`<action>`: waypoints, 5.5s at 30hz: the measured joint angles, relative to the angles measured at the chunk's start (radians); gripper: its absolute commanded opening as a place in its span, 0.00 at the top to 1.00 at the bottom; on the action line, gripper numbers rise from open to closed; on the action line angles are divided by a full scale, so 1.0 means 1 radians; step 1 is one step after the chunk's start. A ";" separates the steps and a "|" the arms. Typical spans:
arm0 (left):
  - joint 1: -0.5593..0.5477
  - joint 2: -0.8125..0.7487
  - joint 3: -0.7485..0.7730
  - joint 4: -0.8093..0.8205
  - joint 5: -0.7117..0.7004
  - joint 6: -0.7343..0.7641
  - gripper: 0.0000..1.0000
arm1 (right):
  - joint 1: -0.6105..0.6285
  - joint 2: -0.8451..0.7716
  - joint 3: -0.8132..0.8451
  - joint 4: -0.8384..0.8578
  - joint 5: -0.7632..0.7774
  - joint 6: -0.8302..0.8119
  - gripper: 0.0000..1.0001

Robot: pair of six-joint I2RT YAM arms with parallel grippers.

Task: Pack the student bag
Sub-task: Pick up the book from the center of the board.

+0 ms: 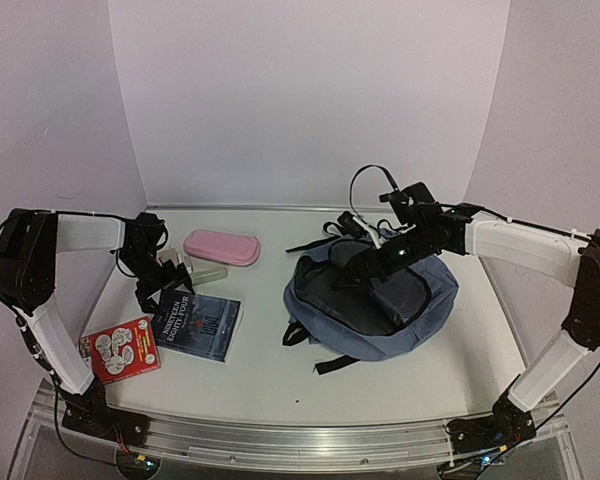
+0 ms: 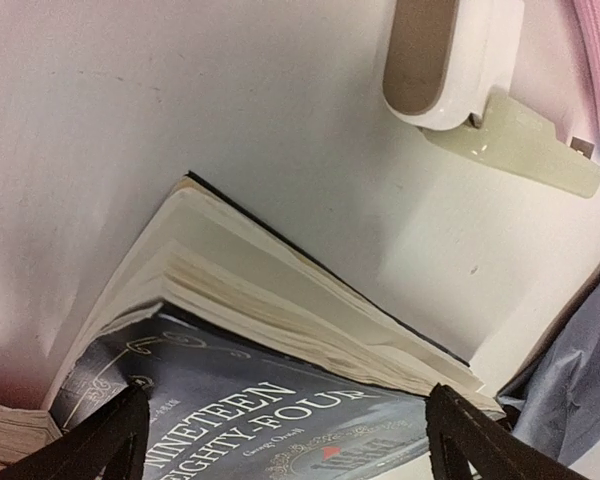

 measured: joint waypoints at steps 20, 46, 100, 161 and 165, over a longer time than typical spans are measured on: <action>-0.329 0.274 0.328 0.085 0.162 0.065 0.06 | 0.041 0.153 0.129 0.020 0.048 -0.014 0.15; -0.322 -0.330 -0.215 0.189 -0.037 -0.395 0.02 | 0.272 0.641 0.430 0.203 0.254 0.285 0.38; -0.323 -0.163 -0.621 1.228 0.080 -0.406 0.35 | 0.149 0.555 0.272 0.544 -0.278 0.637 1.00; -0.410 -0.415 0.138 0.624 0.344 -0.187 1.00 | 0.037 0.276 0.355 0.413 -0.474 0.547 0.02; -0.410 -0.408 0.152 0.630 0.357 -0.187 1.00 | 0.034 0.273 0.353 0.442 -0.502 0.606 0.02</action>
